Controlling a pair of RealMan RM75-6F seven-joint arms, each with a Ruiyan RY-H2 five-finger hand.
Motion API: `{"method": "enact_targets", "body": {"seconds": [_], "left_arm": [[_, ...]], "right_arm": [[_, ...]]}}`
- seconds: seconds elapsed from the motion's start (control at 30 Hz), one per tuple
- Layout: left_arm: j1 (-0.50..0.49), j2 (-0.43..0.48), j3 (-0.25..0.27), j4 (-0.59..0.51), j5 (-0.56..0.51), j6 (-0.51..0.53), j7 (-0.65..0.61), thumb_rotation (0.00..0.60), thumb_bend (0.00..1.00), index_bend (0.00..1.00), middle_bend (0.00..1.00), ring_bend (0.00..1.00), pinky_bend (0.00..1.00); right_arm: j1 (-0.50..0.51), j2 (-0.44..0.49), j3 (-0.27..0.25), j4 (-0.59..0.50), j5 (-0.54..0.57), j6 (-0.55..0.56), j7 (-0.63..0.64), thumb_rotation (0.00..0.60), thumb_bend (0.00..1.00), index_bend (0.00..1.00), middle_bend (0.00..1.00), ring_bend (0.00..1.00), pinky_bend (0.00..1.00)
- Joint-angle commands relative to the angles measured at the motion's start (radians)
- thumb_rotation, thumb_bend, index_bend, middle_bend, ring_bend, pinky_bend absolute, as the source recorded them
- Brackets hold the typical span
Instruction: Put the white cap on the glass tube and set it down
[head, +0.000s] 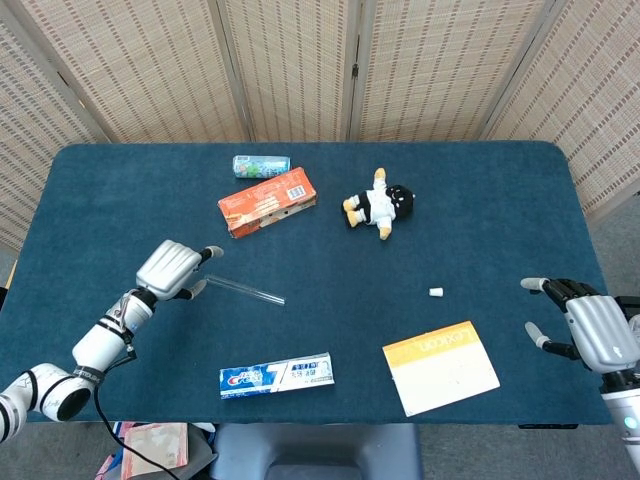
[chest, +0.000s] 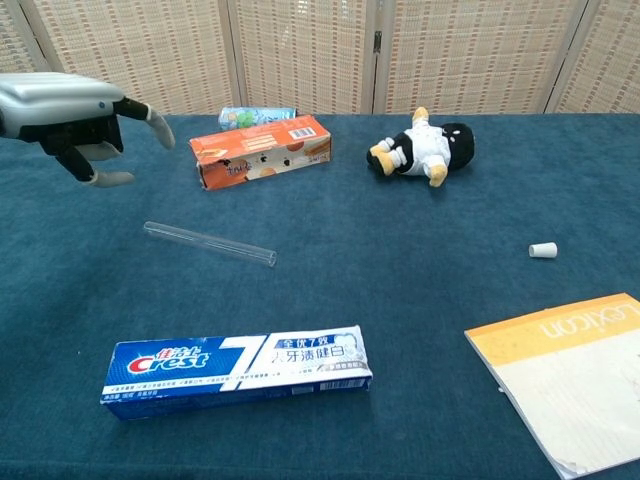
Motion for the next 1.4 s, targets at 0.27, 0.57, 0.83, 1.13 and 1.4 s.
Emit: {"method": "enact_targets", "body": {"seconds": [0.27, 0.57, 0.83, 1.13, 1.4], "left_arm": [[-0.096, -0.115, 0.016, 0.087, -0.124, -0.110, 0.097, 0.600, 0.33, 0.35, 1.00, 1.00, 1.00], [-0.149, -0.169, 0.029, 0.131, -0.217, -0.151, 0.158, 0.600, 0.27, 0.37, 1.00, 1.00, 1.00], [-0.174, -0.198, 0.040, 0.156, -0.274, -0.172, 0.165, 0.600, 0.27, 0.41, 1.00, 1.00, 1.00], [-0.205, -0.233, 0.059, 0.181, -0.325, -0.184, 0.187, 0.600, 0.27, 0.43, 1.00, 1.00, 1.00], [-0.233, -0.262, 0.067, 0.205, -0.375, -0.194, 0.207, 0.600, 0.27, 0.44, 1.00, 1.00, 1.00]], "right_arm": [[0.008, -0.008, -0.001, 0.016, 0.010, -0.015, 0.013, 0.600, 0.29, 0.26, 0.37, 0.29, 0.33], [0.013, -0.016, -0.002, 0.032, 0.018, -0.025, 0.024, 0.600, 0.29, 0.26, 0.37, 0.29, 0.33], [0.012, -0.021, -0.005, 0.043, 0.023, -0.029, 0.032, 0.600, 0.29, 0.26, 0.37, 0.29, 0.33], [0.011, -0.024, -0.009, 0.054, 0.020, -0.026, 0.046, 0.600, 0.29, 0.26, 0.37, 0.29, 0.33], [0.006, -0.028, -0.011, 0.063, 0.021, -0.021, 0.053, 0.600, 0.28, 0.26, 0.37, 0.29, 0.33]]}}
